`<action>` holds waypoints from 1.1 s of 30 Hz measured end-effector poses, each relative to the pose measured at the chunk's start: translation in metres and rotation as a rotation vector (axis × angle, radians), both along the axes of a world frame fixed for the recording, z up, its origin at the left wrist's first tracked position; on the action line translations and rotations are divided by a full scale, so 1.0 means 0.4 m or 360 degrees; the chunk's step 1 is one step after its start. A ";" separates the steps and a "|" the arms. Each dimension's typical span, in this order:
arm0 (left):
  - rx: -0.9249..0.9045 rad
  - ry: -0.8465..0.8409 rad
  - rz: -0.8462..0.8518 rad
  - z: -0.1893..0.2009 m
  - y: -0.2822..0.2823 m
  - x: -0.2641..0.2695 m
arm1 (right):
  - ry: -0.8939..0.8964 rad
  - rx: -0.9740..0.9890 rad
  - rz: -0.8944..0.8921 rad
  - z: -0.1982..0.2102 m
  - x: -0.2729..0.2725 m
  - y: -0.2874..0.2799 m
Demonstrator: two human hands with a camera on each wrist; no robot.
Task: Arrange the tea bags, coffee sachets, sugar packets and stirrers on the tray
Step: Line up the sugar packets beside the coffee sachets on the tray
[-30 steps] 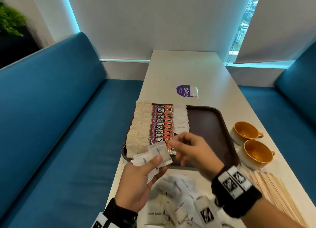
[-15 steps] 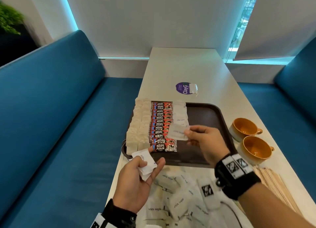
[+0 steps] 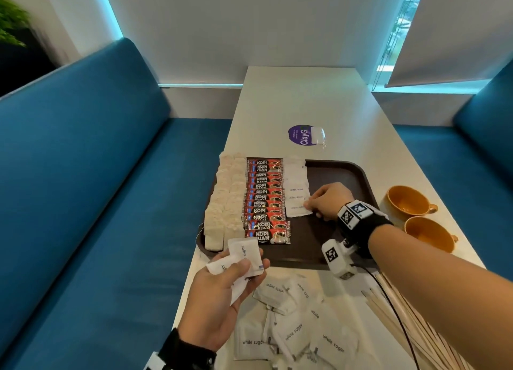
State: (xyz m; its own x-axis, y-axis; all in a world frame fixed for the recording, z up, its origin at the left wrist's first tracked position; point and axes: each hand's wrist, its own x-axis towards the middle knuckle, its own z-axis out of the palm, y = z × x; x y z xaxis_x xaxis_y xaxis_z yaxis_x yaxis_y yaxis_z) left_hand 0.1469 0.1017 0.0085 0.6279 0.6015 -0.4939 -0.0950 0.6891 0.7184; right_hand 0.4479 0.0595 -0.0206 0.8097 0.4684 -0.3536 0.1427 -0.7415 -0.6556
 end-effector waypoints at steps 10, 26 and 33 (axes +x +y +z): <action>0.0025 -0.0151 0.0049 0.057 -0.032 0.008 | 0.0479 0.0963 0.0167 0.127 -0.242 -0.135; -0.0147 -0.0112 0.0127 0.055 -0.044 -0.016 | 0.0552 0.1199 -0.0060 0.089 -0.222 -0.180; -0.0005 0.0004 0.0034 0.032 -0.028 -0.022 | 0.0376 0.0642 -0.0080 -0.014 -0.043 -0.087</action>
